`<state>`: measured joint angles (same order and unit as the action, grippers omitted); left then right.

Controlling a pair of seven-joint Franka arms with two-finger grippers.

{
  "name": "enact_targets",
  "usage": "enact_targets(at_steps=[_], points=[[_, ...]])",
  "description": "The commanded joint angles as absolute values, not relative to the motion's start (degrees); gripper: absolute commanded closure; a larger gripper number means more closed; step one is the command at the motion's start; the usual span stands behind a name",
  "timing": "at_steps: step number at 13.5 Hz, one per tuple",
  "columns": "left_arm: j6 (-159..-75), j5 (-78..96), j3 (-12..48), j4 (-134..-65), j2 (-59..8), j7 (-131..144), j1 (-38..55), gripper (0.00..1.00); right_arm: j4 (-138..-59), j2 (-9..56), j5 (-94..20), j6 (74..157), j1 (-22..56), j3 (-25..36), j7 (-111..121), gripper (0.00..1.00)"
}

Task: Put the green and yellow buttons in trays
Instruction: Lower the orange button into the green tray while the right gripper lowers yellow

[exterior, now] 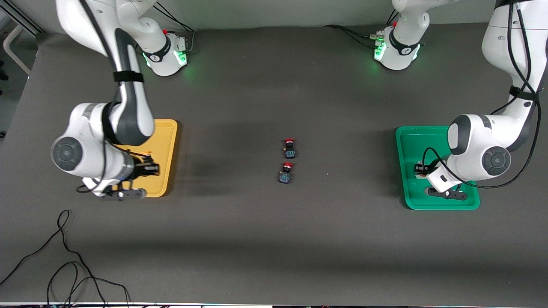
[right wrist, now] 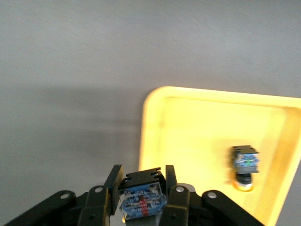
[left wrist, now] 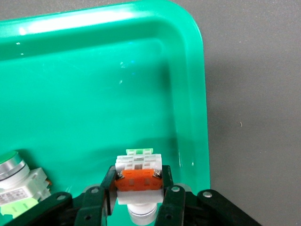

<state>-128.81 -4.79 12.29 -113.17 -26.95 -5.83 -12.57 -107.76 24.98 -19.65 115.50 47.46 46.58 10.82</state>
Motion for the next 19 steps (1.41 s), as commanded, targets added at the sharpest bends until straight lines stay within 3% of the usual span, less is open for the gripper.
enact_targets(at_steps=[1, 4, 9, 10, 12, 13, 14, 16, 19], points=[[-129.11, -5.45, 12.39, -114.35, -25.49, -6.24, -12.74, 1.00, -118.53, 22.06, -19.51, 125.91, 47.73, 47.72, 17.47, 0.83], [-129.29, -5.36, 12.39, -114.00, -25.84, -5.01, -12.66, 1.00, -123.57, 24.68, -23.19, 132.79, 47.99, 47.11, 17.67, 0.83], [-131.22, -5.45, 12.39, -113.29, -28.56, -3.34, -15.55, 1.00, -123.57, 30.49, -30.38, 133.68, 47.64, 45.62, 21.52, 0.83], [-130.87, -5.36, 12.39, -113.20, -28.48, -2.47, -15.38, 1.00, -123.40, 31.28, -32.32, 133.59, 48.16, 45.62, 21.88, 0.73], [-130.78, -5.45, 12.39, -113.20, -28.56, -1.76, -15.47, 1.00, -122.96, 31.55, -32.52, 133.33, 48.16, 45.61, 21.54, 0.11], [-130.78, -5.45, 12.39, -113.20, -28.48, -1.76, -15.38, 0.63, -122.96, 31.12, -32.52, 133.16, 48.16, 45.62, 21.36, 0.00], [-130.78, -5.54, 12.39, -113.20, -28.48, -2.02, -15.55, 0.01, -122.44, 30.59, -32.52, 132.81, 48.25, 45.70, 21.10, 0.00], [-129.21, -5.71, 12.48, -112.24, -26.82, -1.93, -15.30, 0.00, -118.94, 29.98, -32.26, 127.92, 48.43, 46.31, 20.57, 0.00], [-113.62, -5.28, 13.09, -103.84, -23.56, -1.32, -14.07, 0.00, -109.98, 29.71, -27.53, 115.53, 48.60, 49.13, 16.37, 0.00]])
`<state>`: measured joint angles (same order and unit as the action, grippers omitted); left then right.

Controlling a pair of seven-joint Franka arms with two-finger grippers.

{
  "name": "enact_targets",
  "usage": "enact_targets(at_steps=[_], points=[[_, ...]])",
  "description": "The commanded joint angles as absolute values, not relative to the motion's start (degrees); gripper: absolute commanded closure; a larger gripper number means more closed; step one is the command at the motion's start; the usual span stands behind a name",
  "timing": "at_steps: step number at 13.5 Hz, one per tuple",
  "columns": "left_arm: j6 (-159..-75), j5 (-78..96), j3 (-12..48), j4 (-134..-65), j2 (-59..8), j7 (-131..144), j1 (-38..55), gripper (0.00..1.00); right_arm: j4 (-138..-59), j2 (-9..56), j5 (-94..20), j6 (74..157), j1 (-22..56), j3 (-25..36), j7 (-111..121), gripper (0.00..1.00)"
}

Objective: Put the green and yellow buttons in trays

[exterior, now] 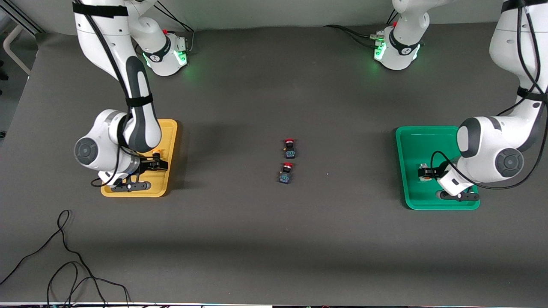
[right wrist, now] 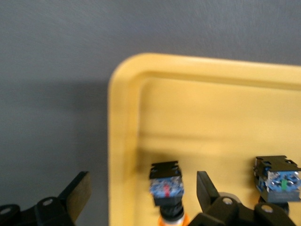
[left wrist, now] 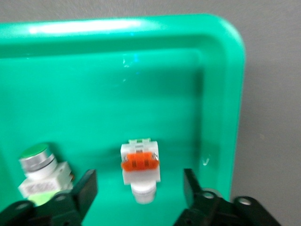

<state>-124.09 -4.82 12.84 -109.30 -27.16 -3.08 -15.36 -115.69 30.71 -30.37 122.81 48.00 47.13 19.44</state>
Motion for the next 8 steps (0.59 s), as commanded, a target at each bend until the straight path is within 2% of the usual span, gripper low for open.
enact_targets(at_steps=[1, 3, 5, 8], points=[[-105.90, -5.19, 13.10, -98.93, -22.77, -1.32, -12.93, 0.00, -106.99, 29.53, -25.51, 112.18, 48.52, 49.22, 14.61, 0.00], [-91.91, -5.53, 13.01, -88.12, -21.37, -1.32, -11.08, 0.00, -102.15, 28.66, -23.38, 106.03, 48.60, 50.01, 12.49, 0.00], [-82.31, -5.62, 13.10, -80.02, -19.87, -1.67, -10.37, 0.00, -98.11, 27.95, -22.86, 100.84, 48.69, 50.88, 11.26, 0.00], [-73.59, -5.10, 14.75, -74.19, -16.27, -1.59, -10.46, 0.00, -91.95, 27.07, -20.84, 92.92, 48.96, 52.38, 10.46, 0.00]])
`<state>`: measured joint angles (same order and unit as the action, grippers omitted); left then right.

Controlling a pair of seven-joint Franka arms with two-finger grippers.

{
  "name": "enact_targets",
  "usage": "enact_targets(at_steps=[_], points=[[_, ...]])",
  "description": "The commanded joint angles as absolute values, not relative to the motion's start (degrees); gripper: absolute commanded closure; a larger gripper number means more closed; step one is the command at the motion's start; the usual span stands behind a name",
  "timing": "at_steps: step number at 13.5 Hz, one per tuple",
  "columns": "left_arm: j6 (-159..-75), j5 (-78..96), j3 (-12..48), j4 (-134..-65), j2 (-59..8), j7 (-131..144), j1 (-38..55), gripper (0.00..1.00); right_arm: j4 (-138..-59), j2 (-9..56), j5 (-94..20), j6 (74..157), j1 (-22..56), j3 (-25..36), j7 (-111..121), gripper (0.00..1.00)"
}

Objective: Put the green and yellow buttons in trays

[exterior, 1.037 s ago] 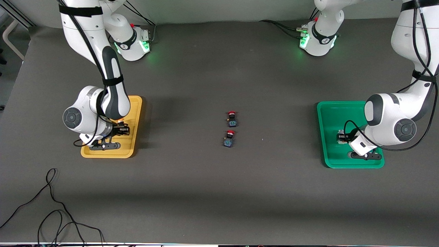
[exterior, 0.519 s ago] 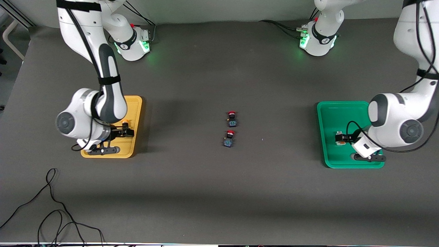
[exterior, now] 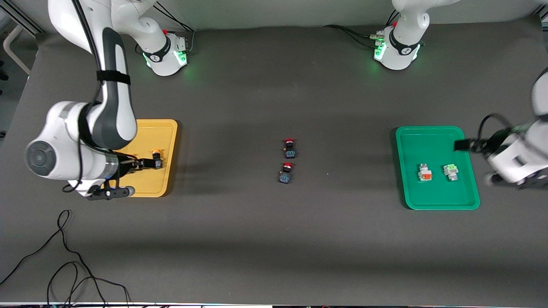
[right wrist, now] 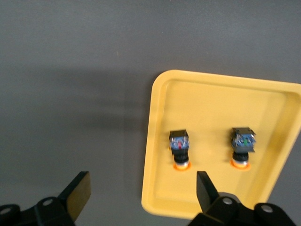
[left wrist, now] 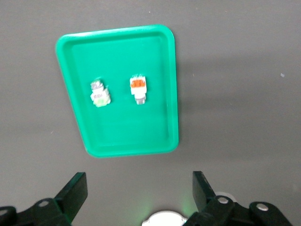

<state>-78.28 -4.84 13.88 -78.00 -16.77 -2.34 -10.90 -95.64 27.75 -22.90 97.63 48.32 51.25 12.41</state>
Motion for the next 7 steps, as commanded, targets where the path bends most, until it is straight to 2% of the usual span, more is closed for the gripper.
enact_targets(at_steps=[1, 3, 7], points=[[-71.30, -5.10, 15.55, -73.92, -14.52, -1.50, -10.55, 0.00, -90.80, 26.29, -19.44, 91.33, 49.04, 52.38, 10.28, 0.00], [-69.44, -5.10, 15.91, -73.92, -11.61, -1.32, -9.50, 0.00, -89.22, 23.92, -16.97, 88.96, 49.04, 52.30, 8.80, 0.00], [-68.82, -5.18, 15.91, -74.27, -11.07, 2.02, -5.46, 0.01, -88.95, 16.02, -10.39, 87.72, 50.01, 51.68, 6.44, 0.00]])
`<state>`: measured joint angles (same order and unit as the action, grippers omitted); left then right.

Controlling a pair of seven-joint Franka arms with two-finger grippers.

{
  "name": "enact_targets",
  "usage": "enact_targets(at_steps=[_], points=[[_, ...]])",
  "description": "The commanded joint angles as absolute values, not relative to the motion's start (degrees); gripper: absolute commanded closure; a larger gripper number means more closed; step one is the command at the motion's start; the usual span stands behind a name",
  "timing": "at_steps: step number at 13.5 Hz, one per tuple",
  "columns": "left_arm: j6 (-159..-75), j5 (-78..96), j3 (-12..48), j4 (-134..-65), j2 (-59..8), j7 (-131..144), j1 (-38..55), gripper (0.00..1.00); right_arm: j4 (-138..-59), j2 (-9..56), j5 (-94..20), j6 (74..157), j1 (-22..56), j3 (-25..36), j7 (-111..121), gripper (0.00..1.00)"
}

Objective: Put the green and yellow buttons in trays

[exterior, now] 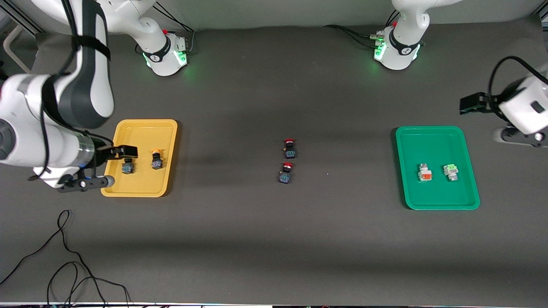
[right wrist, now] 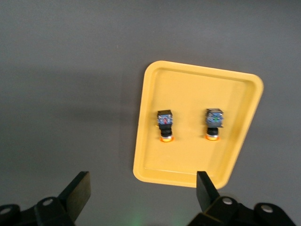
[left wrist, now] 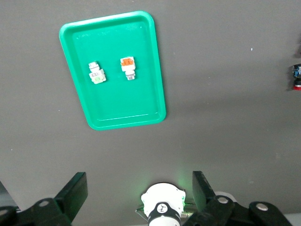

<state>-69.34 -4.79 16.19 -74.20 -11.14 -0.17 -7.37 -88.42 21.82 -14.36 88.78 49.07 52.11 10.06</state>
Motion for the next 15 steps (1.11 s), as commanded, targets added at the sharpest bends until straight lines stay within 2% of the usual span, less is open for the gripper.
enact_targets(at_steps=[1, 3, 6, 8, 9, 10, 14, 15], points=[[-69.08, -5.36, 15.82, -74.35, -11.07, 2.02, -4.93, 0.01, -89.03, 13.73, -8.72, 87.11, 49.66, 50.64, 5.11, 0.00], [-69.17, -5.27, 15.73, -74.35, -11.07, 1.93, -4.92, 0.01, -89.03, 9.42, -5.47, 86.75, 45.38, 45.12, 3.70, 0.00], [-68.91, -4.84, 15.47, -74.36, -11.07, 0.80, -5.36, 0.03, -89.38, 4.76, -2.47, 85.44, 31.69, 31.34, 3.25, 0.00], [-70.48, -4.84, 10.93, -77.32, -7.93, -0.35, -1.17, 0.03, -89.65, 2.82, -1.67, 84.99, 22.19, 22.89, 3.25, 0.00], [-72.84, -4.83, 5.50, -80.13, -6.34, -0.35, 3.82, 0.03, -90.26, 2.20, -1.67, 84.99, 17.71, 18.94, 3.34, 0.00], [-75.82, -4.40, 2.67, -84.42, -3.63, -0.44, 6.30, 0.03, -90.61, 1.50, -0.97, 84.99, 13.66, 15.24, 3.34, 0.00], [-90.41, -2.81, 2.02, -105.86, 10.69, -0.35, 7.99, 0.03, -91.93, 0.00, -0.18, 85.60, 1.34, 5.11, 3.34, 0.00], [-91.83, -3.33, 2.02, -107.30, 11.68, -0.35, 8.69, 0.02, -92.89, -0.78, -0.09, 86.30, 0.62, 4.49, 3.34, 0.00]])
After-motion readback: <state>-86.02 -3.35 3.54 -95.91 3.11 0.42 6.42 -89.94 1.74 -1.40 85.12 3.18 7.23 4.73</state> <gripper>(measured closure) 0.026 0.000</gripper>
